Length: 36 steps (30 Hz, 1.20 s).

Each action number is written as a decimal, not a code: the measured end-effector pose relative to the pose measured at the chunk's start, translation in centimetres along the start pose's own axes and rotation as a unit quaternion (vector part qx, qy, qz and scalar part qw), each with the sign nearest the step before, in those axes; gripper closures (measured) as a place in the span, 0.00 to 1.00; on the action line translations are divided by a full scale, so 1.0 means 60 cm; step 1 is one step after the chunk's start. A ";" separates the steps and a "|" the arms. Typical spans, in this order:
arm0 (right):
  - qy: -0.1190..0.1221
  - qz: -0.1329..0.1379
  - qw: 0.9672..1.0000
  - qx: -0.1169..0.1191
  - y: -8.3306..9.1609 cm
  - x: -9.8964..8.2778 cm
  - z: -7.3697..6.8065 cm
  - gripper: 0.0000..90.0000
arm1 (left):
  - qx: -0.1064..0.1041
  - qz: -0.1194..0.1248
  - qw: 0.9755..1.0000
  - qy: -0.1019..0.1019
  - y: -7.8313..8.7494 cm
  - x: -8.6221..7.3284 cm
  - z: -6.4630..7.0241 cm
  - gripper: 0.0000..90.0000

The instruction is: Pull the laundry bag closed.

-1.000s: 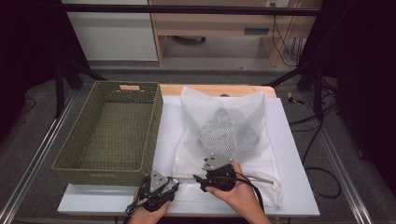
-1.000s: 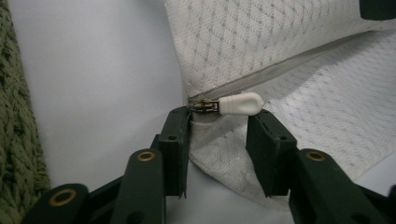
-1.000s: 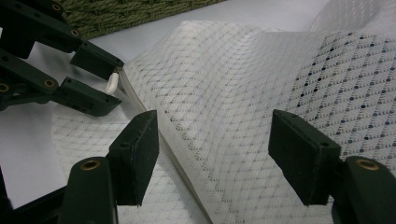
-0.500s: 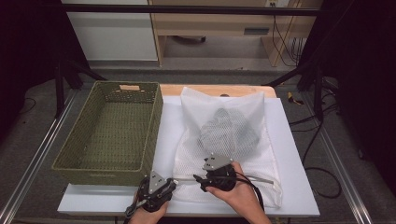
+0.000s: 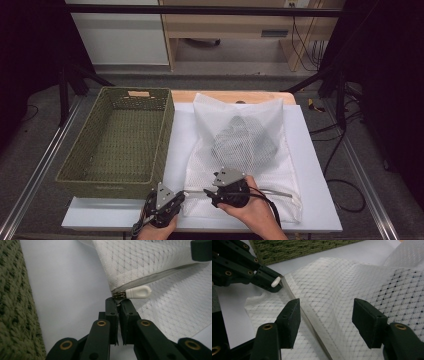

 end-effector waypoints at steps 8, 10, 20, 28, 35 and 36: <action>0.016 0.003 1.000 0.000 0.007 0.010 -0.010 0.55 | 0.000 0.009 1.000 -0.001 0.012 0.010 0.003 0.96; 0.015 0.004 1.000 0.000 0.008 0.012 -0.012 0.56 | 0.000 0.009 1.000 0.001 0.014 0.011 0.003 0.96; 0.031 0.004 1.000 0.000 0.010 0.016 -0.021 0.59 | -0.004 0.005 1.000 0.000 0.019 0.015 0.002 0.98; 0.032 0.009 0.999 0.004 0.011 0.021 -0.026 0.56 | -0.004 0.005 1.000 0.004 0.018 0.014 0.002 0.98; 0.045 0.010 0.999 0.005 0.007 0.025 -0.034 0.52 | -0.003 0.007 1.000 0.008 0.020 0.015 0.003 0.98; 0.049 0.009 0.999 0.007 0.005 0.026 -0.037 0.51 | -0.003 0.008 1.000 0.008 0.020 0.017 0.003 0.98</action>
Point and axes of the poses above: each handheld gripper's, and its own axes: y roughly backward along the jaws, x roughly out of its top, z roughly to its right, the point moved 3 cm from there along -y, roughly forward along the jaws, and after that the axes turned 6 degrees about y, right-handed, at the moved point
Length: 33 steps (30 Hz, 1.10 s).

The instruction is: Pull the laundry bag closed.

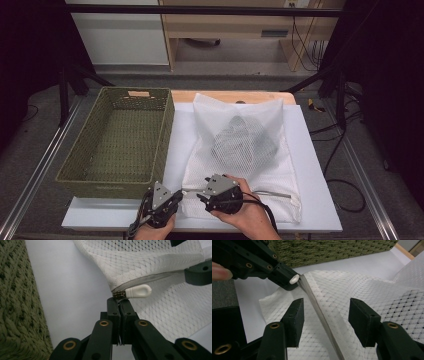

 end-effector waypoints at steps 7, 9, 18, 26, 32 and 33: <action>0.009 0.001 1.000 0.002 -0.004 0.005 -0.004 0.48 | 0.001 -0.003 1.000 -0.003 0.001 -0.003 -0.002 0.98; 0.011 0.001 1.000 0.003 -0.007 0.008 -0.007 0.50 | 0.001 -0.001 1.000 -0.001 0.001 -0.003 -0.001 0.98; 0.029 0.003 1.000 0.005 -0.017 0.014 -0.020 0.63 | 0.001 -0.003 1.000 -0.003 0.002 -0.001 -0.002 0.98; 0.038 0.007 0.999 0.009 -0.020 0.019 -0.025 0.67 | 0.000 0.002 1.000 0.002 0.003 -0.001 0.000 0.98; 0.045 0.009 0.999 0.011 -0.025 0.023 -0.031 0.70 | 0.000 0.002 1.000 0.001 0.003 -0.001 0.000 0.98; 0.048 0.009 0.999 0.011 -0.025 0.024 -0.032 0.70 | 0.000 0.002 1.000 0.001 0.004 -0.001 0.000 0.98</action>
Point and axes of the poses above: each handheld gripper's, and its own axes: y roughly backward along the jaws, x roughly out of its top, z roughly to its right, the point moved 3 cm from there along -y, roughly forward along the jaws, and after that the axes turned 6 degrees about y, right-handed, at the moved point
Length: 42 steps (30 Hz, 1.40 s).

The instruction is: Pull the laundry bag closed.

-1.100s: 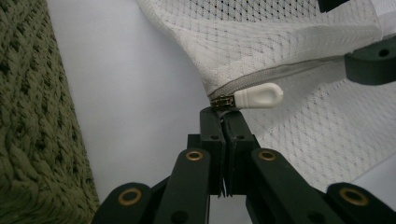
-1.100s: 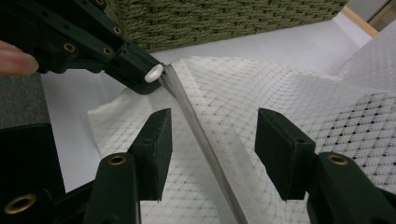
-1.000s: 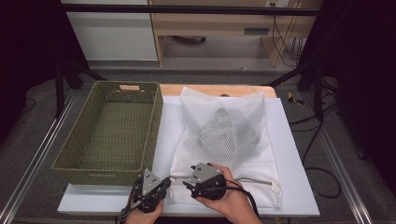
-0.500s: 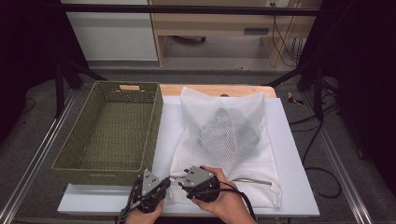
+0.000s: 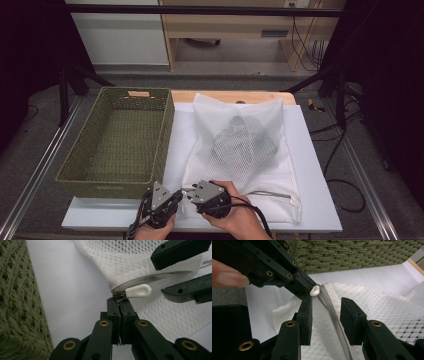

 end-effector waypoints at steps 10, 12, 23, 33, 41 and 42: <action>0.010 0.005 1.000 0.008 -0.005 0.010 -0.007 0.76 | -0.001 0.000 1.000 0.000 0.001 0.001 0.000 0.98; 0.010 0.006 1.000 0.009 -0.007 0.011 -0.009 0.76 | -0.001 0.001 1.000 -0.001 0.001 0.001 0.000 0.98; 0.023 0.007 1.000 0.014 -0.014 0.015 -0.014 0.80 | -0.002 0.001 1.000 -0.001 0.001 0.001 0.001 0.98; 0.027 0.004 1.000 0.013 -0.020 0.015 -0.016 0.85 | -0.003 -0.001 1.000 -0.003 0.001 0.001 0.002 0.98; 0.025 0.000 1.000 0.010 -0.023 0.011 -0.012 0.89 | -0.004 -0.002 1.000 -0.003 0.001 0.001 0.002 0.98; 0.025 0.000 1.000 0.010 -0.023 0.011 -0.012 0.89 | -0.004 -0.002 1.000 -0.003 0.001 0.001 0.002 0.98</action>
Point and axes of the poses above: each handheld gripper's, and its own axes: y roughly backward along the jaws, x roughly out of its top, z roughly to its right, the point moved 3 cm from there along -y, roughly forward along the jaws, and after that the axes turned 6 degrees about y, right-handed, at the moved point
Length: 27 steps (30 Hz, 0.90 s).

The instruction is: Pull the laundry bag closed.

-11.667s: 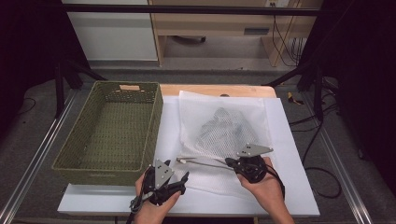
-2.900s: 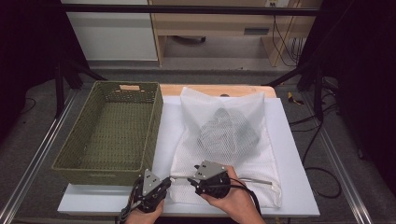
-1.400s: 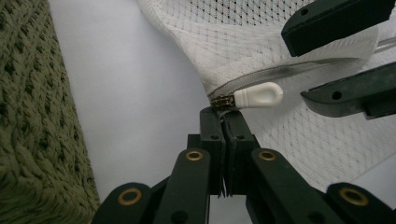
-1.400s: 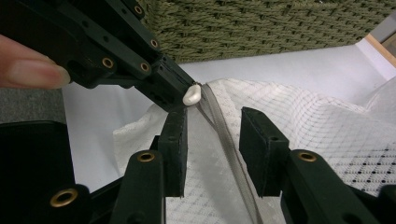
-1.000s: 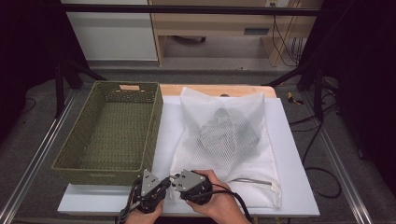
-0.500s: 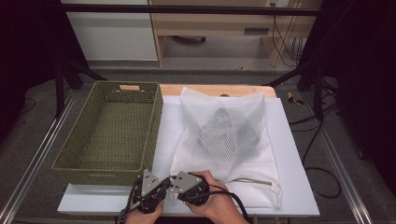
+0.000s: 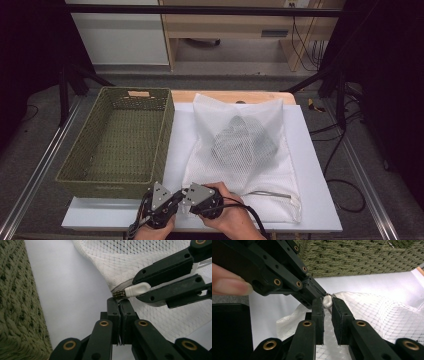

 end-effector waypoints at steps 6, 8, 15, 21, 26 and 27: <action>-0.002 0.001 1.000 -0.001 -0.002 -0.001 0.002 0.89 | -0.001 -0.001 1.000 -0.001 0.000 0.000 0.001 0.98; -0.004 0.000 1.000 -0.002 -0.003 -0.001 0.002 0.88 | -0.002 -0.001 1.000 -0.003 0.000 0.000 0.002 0.98; -0.007 0.001 1.000 -0.004 -0.004 -0.002 0.002 0.90 | -0.002 -0.002 1.000 -0.005 0.000 0.000 0.003 0.98; -0.023 0.002 1.000 0.003 -0.004 -0.002 0.003 0.91 | -0.001 -0.002 1.000 -0.007 0.000 0.000 0.002 0.98; -0.035 0.003 0.999 0.006 -0.004 -0.005 0.004 0.91 | -0.001 -0.002 1.000 -0.005 0.000 0.000 0.002 0.98; -0.037 0.002 0.999 0.008 -0.004 -0.005 0.004 0.91 | -0.001 -0.001 1.000 -0.005 0.000 0.000 0.002 0.98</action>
Point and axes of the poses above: each handheld gripper's, and its own axes: y roughly backward along the jaws, x roughly out of its top, z roughly to its right, the point moved 3 cm from there along -y, roughly forward along the jaws, and after that the axes turned 6 degrees about y, right-handed, at the moved point
